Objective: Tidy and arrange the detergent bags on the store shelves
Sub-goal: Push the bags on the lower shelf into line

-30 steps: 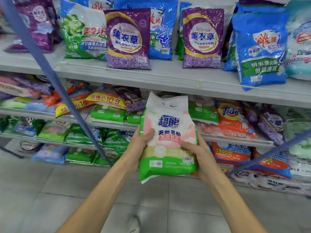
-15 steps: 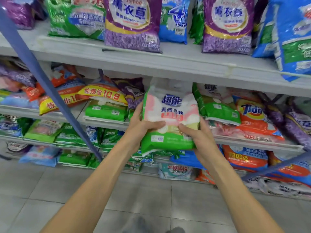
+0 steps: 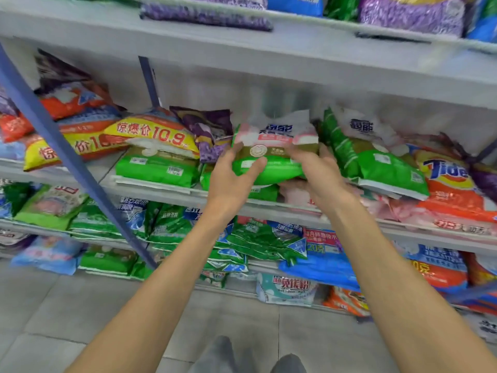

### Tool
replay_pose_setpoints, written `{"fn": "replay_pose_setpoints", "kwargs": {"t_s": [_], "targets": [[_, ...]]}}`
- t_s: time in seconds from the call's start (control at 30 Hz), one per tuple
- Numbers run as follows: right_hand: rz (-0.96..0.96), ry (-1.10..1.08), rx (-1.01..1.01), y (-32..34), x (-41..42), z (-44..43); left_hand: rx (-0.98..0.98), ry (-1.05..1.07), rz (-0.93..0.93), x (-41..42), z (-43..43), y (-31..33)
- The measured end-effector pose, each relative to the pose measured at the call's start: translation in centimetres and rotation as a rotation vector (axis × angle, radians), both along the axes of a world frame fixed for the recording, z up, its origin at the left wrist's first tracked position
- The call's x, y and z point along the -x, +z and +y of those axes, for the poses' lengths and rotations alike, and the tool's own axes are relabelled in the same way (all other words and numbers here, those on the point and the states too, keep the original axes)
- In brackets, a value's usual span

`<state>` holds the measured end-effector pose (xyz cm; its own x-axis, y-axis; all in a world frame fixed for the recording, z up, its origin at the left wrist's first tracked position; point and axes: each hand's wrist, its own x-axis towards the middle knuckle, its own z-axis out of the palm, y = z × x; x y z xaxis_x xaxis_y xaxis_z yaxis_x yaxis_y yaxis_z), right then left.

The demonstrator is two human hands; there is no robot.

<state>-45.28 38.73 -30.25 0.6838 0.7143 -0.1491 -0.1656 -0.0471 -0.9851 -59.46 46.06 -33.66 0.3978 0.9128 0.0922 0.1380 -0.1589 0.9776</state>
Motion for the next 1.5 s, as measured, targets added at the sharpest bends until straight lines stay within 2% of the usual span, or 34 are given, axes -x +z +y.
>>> {"fn": "replay_pose_setpoints", "kwargs": {"t_s": [0.1, 0.23, 0.33, 0.5, 0.67, 0.83, 1.03, 1.23, 1.5], "targets": [[-0.010, 0.033, -0.011, -0.6, -0.1, -0.4, -0.006, -0.044, 0.125, 0.4, 0.1, -0.1], [-0.221, -0.044, 0.083, -1.3, 0.8, -1.5, -0.063, -0.085, 0.331, 0.7, -0.2, 1.4], [-0.372, -0.090, 0.158, -0.6, 1.5, -2.3, -0.064, -0.094, 0.395, 0.8, -0.8, 2.6], [-0.327, -0.017, 0.206, 1.4, 2.2, -5.0, -0.055, -0.098, 0.488, 2.0, -2.4, 5.4], [-0.467, 0.030, 0.373, 6.5, 3.4, -8.1, -0.121, -0.192, 0.543, 2.7, -4.6, 10.2], [-0.622, 0.028, 0.410, 12.2, 4.1, -11.6, -0.246, -0.329, 0.523, 2.6, -7.3, 14.7], [-0.787, -0.088, 0.473, 15.2, 3.1, -16.6, -0.422, -0.446, 0.443, 0.2, -10.2, 18.0], [-0.743, -0.249, 0.537, 16.5, 1.4, -23.7, -0.497, -0.571, 0.401, -3.1, -14.2, 19.1], [-0.654, -0.361, 0.592, 17.9, -3.6, -33.0, -0.536, -0.611, 0.338, -9.0, -20.5, 21.5]]}}
